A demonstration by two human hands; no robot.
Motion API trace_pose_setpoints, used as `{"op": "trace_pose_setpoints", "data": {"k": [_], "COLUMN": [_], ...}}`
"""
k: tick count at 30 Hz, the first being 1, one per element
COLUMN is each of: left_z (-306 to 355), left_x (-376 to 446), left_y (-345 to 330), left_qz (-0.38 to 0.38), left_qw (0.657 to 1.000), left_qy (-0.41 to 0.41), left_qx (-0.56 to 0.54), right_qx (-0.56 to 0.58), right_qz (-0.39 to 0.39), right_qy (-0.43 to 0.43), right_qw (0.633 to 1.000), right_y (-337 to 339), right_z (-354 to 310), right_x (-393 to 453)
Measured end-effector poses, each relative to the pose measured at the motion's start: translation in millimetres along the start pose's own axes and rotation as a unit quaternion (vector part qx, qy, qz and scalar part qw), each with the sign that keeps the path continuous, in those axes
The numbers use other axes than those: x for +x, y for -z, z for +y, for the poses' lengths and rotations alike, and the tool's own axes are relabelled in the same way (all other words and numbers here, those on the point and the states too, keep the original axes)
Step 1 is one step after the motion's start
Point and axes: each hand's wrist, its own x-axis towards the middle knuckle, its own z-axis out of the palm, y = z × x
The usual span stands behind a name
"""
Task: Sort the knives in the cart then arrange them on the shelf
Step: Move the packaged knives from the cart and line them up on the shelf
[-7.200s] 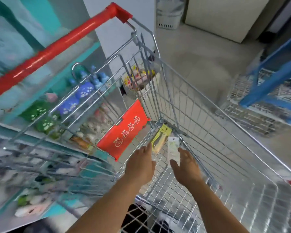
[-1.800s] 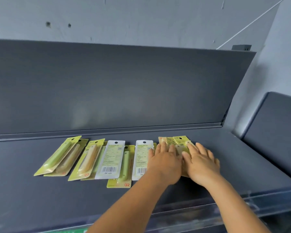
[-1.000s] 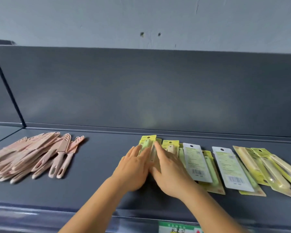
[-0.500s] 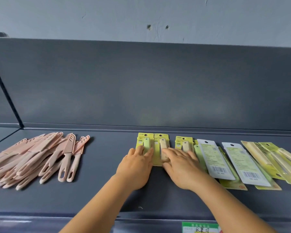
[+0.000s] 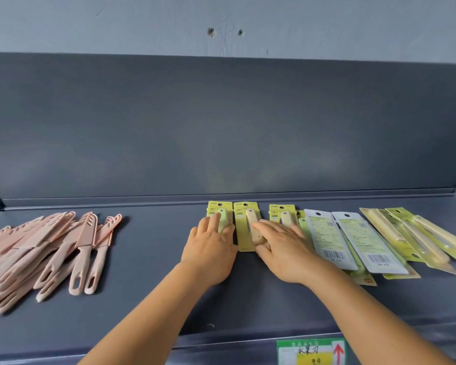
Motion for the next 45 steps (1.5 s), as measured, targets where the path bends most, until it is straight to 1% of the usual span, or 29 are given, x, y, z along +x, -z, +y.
{"op": "trace_pose_setpoints", "data": {"k": [2, 4, 6, 8, 12, 16, 22, 26, 28, 31, 33, 34, 37, 42, 45], "left_z": [5, 10, 12, 12, 11, 11, 13, 11, 16, 39, 59, 69, 89, 109, 125], "left_x": [3, 7, 10, 12, 15, 16, 16, 18, 18, 19, 22, 25, 36, 42, 42], "left_y": [0, -1, -4, -7, -10, -12, -10, -10, -6, 2, 3, 2, -4, -4, -3], "left_qz": [0.007, -0.001, -0.02, -0.025, -0.001, 0.002, -0.003, -0.001, 0.005, 0.013, 0.002, -0.009, -0.029, -0.013, -0.005], "left_qw": [0.999, 0.998, 0.996, 0.996, 0.994, 0.993, 0.993, 0.994, 0.994, 0.991, 0.989, 0.989, 0.991, 0.997, 0.998], "left_qy": [-0.035, -0.067, -0.077, -0.074, -0.075, -0.075, -0.074, -0.077, -0.081, -0.115, -0.134, -0.137, -0.129, -0.073, -0.057], "left_qx": [-0.004, -0.016, -0.029, -0.049, -0.076, -0.092, -0.091, -0.082, -0.075, -0.073, -0.066, -0.062, -0.035, -0.032, -0.026], "right_qx": [0.002, -0.026, -0.05, -0.044, -0.007, 0.018, 0.021, 0.029, 0.009, -0.056, -0.06, -0.056, -0.058, -0.051, -0.047], "right_qz": [0.01, 0.009, -0.012, -0.035, -0.046, -0.043, -0.051, -0.028, -0.02, -0.058, -0.09, -0.094, -0.089, -0.09, -0.091], "right_qy": [-0.012, -0.051, -0.087, -0.098, -0.094, -0.083, -0.08, -0.071, -0.079, -0.09, -0.093, -0.089, -0.07, -0.035, -0.011], "right_qw": [1.0, 0.998, 0.995, 0.994, 0.994, 0.995, 0.995, 0.997, 0.997, 0.993, 0.99, 0.99, 0.992, 0.994, 0.995], "right_y": [3, 5, 8, 11, 15, 14, 12, 21, 27, 25, 23, 23, 25, 33, 35], "right_z": [2, 8, 12, 15, 18, 20, 18, 16, 21, 41, 55, 61, 82, 128, 151], "right_x": [-3, -5, -10, -14, -14, -6, 2, -9, -22, -35, -38, -38, -40, -40, -38]}}
